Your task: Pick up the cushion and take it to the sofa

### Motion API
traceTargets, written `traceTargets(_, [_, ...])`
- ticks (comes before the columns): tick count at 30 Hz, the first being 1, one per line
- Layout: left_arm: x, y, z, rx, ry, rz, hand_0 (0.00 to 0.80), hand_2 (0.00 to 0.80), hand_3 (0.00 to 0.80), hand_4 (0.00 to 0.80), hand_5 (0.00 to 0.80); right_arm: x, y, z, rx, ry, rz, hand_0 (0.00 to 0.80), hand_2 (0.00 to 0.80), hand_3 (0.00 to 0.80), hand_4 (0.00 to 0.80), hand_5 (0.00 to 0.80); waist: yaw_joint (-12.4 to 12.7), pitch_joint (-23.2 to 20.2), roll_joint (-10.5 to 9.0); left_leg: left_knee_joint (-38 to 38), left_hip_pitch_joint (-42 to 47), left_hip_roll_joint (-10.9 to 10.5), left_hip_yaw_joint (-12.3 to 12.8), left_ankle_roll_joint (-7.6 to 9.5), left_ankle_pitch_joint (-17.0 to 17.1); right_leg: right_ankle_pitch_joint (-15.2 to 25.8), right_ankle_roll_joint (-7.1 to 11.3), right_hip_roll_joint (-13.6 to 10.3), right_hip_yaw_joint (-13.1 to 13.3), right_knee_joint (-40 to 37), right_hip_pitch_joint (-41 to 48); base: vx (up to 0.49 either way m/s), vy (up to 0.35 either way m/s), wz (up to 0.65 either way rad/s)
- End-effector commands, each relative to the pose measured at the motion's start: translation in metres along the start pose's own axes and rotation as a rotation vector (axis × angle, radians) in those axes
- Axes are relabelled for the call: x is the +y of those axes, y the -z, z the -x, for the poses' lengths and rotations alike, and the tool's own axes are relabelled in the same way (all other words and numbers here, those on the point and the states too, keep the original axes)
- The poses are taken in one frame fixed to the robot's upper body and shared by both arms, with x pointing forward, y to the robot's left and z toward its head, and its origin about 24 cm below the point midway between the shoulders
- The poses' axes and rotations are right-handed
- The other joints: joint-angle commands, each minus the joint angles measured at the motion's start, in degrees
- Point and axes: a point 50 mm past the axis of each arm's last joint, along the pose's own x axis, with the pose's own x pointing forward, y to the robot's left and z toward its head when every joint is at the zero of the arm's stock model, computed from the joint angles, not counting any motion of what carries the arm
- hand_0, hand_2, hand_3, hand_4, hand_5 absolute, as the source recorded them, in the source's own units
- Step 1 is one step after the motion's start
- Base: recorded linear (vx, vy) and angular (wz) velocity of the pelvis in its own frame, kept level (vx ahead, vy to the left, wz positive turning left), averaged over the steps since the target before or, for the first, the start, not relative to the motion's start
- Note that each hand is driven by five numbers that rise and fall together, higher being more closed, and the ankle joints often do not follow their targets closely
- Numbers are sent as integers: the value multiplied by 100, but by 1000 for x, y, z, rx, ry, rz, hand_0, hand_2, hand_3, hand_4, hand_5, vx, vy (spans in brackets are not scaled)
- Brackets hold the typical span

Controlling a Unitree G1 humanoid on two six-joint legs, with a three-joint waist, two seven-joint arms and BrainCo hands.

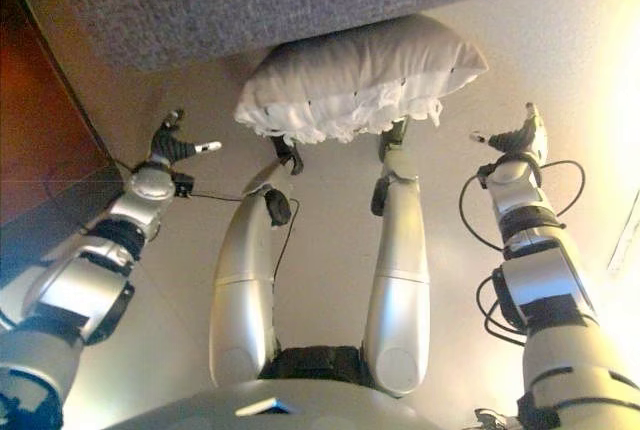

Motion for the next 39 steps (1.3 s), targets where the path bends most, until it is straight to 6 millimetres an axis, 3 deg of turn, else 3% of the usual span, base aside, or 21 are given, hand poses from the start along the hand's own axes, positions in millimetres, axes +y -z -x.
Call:
traceTargets(1, [23, 8, -1, 29, -111, -64, 0, 0, 0, 0, 0, -47, -21, -15, -84, 117, -12, 0, 0, 0, 0, 0, -201, 2, 417, 430, -476, 167, -92, -219, -459, -82, 273, 36, 157, 86, -586, -40, 40, 3])
traceTargets(6, [54, -18, -10, -50, -261, 34, 0, 0, 0, 0, 0, -71, -95, -15, -353, 195, 36, 0, 0, 0, 0, 0, -143, 2, 501, 892, -1404, 297, -77, -167, -667, -237, 225, -16, 171, 518, -1464, -62, -16, 4])
traceTargets(12, [84, -41, -10, -187, -362, -75, 0, 0, 0, 0, 0, -90, -107, -7, -490, 257, 2, 0, 0, 0, 0, 0, -171, 2, 331, 1282, -2234, 432, -146, -125, -806, -362, 249, -4, 93, 903, -2093, -29, -35, 9])
traceTargets(17, [99, -83, -15, -313, -382, -145, 0, 0, 0, 0, 0, -95, -148, 6, -693, 237, -5, 0, 0, 0, 0, 0, -136, 2, 449, 1348, -2517, 505, -329, -134, -870, -367, 291, 24, -65, 717, -2099, 31, 21, -3])
traceTargets(19, [106, -110, -16, -412, -384, -183, 0, 0, 0, 0, 0, -92, -170, 14, -784, 174, -1, 0, 0, 0, 0, 0, -115, 2, 444, 1278, -2575, 497, -377, -145, -863, -339, 318, 15, -104, 590, -2099, 12, -14, -9])
traceTargets(24, [110, -182, -6, -707, -328, -217, 0, 0, 0, 0, 0, -81, -219, 37, -993, -51, -21, 0, 0, 0, 0, 0, -77, 2, 337, 983, -2609, 429, -399, -206, -775, -239, 404, -35, -139, 308, -2099, 14, -23, -5])
traceTargets(28, [93, -224, 14, -976, -218, -284, 0, 0, 0, 0, 0, -60, -239, 59, -1084, -458, -123, 0, 0, 0, 0, 0, -78, 2, 221, 823, -2609, 349, -401, -248, -696, -172, 448, -52, -132, 187, -2099, 7, -17, 5])
traceTargets(30, [83, -237, 25, -1080, -151, -311, 0, 0, 0, 0, 0, -49, -241, 70, -1098, -686, -195, 0, 0, 0, 0, 0, -86, 2, 170, 788, -2609, 323, -399, -258, -666, -150, 458, -64, -126, 163, -2099, 0, 0, 0])
traceTargets(33, [67, -251, 40, -1203, -29, -312, 0, 0, 0, 0, 0, -36, -245, 87, -1130, -897, -268, 0, 0, 0, 0, 0, -108, 2, 99, 819, -2610, 286, -425, -282, -638, -115, 474, -63, -91, 203, -2099, 0, 0, 0])
traceTargets(34, [62, -254, 43, -1222, 6, -296, 60, 60, 60, 60, 60, -35, -246, 89, -1138, -921, -285, 0, 0, 0, 0, 0, -109, 2, 85, 818, -2610, 280, -441, -284, -630, -111, 477, -67, -83, 210, -2099, -6, -6, 5])
traceTargets(35, [59, -257, 46, -1234, 40, -263, 345, 345, 345, 345, 345, -33, -248, 92, -1144, -933, -299, 0, 0, 0, 0, 0, -115, 2, 68, 828, -2610, 276, -456, -289, -626, -106, 480, -65, -68, 224, -2099, -7, -3, 6])
traceTargets(38, [51, -262, 52, -1255, 132, -189, 800, 800, 800, 800, 800, -30, -251, 97, -1155, -971, -324, 0, 0, 0, 0, 0, -116, 2, 39, 816, -2610, 247, -484, -290, -614, -87, 495, -65, -46, 209, -2099, -11, -5, 9])
traceTargets(39, [49, -263, 53, -1257, 168, -172, 800, 800, 800, 800, 800, -29, -253, 99, -1158, -997, -323, 0, 0, 0, 0, 0, -116, 2, 26, 800, -2610, 236, -497, -288, -609, -78, 502, -64, -42, 197, -2099, -15, -11, 10])
